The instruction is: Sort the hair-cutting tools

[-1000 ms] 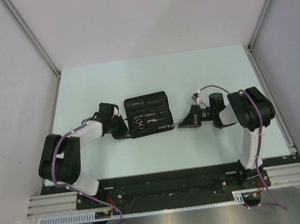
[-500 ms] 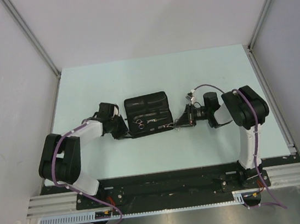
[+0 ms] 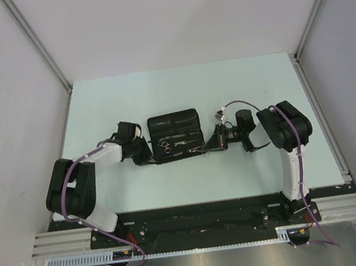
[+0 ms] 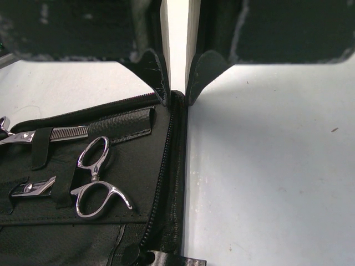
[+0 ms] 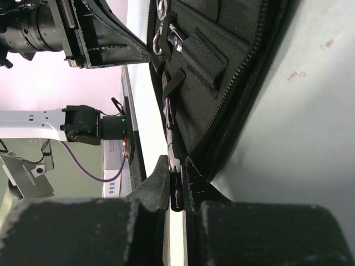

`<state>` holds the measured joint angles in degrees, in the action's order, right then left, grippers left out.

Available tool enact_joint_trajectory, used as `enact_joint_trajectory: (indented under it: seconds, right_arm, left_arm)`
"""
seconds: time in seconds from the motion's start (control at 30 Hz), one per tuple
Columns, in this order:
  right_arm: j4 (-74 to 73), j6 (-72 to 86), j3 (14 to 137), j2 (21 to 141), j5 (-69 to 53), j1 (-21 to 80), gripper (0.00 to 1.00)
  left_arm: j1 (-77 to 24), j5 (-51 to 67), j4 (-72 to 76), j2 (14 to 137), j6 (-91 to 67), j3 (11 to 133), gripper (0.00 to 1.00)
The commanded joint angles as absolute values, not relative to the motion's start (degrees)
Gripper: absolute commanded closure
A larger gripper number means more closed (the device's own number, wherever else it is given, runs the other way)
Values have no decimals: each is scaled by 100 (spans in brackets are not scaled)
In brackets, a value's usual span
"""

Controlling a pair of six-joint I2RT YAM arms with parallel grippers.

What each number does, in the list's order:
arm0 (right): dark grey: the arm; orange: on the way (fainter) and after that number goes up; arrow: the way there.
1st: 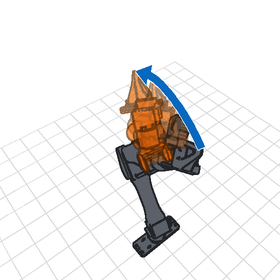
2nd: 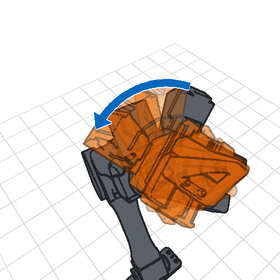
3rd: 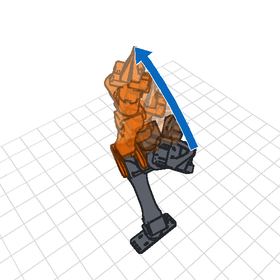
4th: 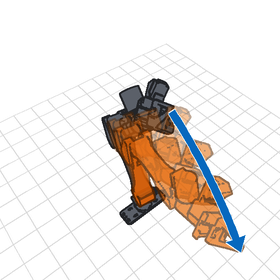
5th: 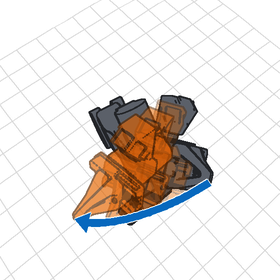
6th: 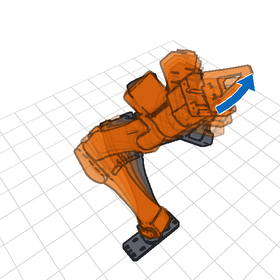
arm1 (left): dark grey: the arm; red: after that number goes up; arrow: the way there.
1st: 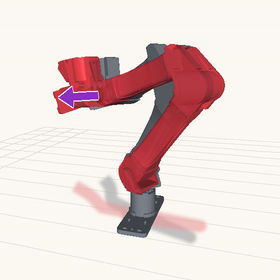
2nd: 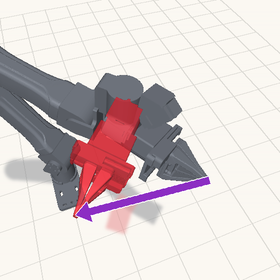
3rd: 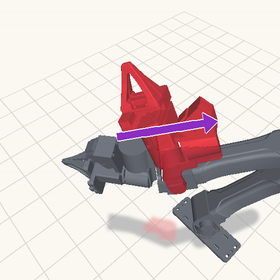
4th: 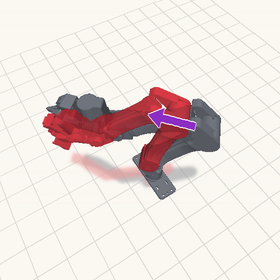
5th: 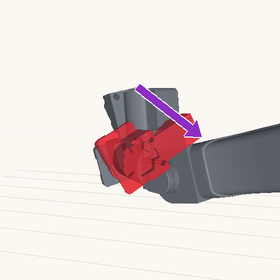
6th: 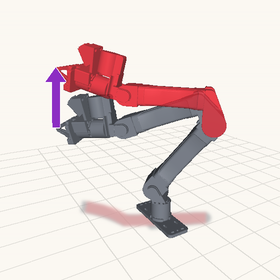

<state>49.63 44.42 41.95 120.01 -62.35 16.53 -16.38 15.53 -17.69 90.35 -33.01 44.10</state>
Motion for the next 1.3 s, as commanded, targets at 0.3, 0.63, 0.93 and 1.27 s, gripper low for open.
enact_joint_trajectory:
  seconds: [0.3,0.63,0.93,1.27]
  right_arm:
    - [4913,4509,4719,12551,-5309,2329,98]
    - [3772,3982,4799,12104,-4852,2373,59]
    - [1883,3252,4799,11164,-4035,2092,39]
    - [493,2637,4799,10477,-3033,2065,42]
  left_arm:
    - [-1890,1301,-1714,9369,-3226,4210,84]
    - [-1907,1239,-1714,9325,-3234,4228,84]
    - [-1907,1116,-1749,9308,-3243,4263,82]
    - [-1907,1090,-1802,9343,-3217,4315,81]
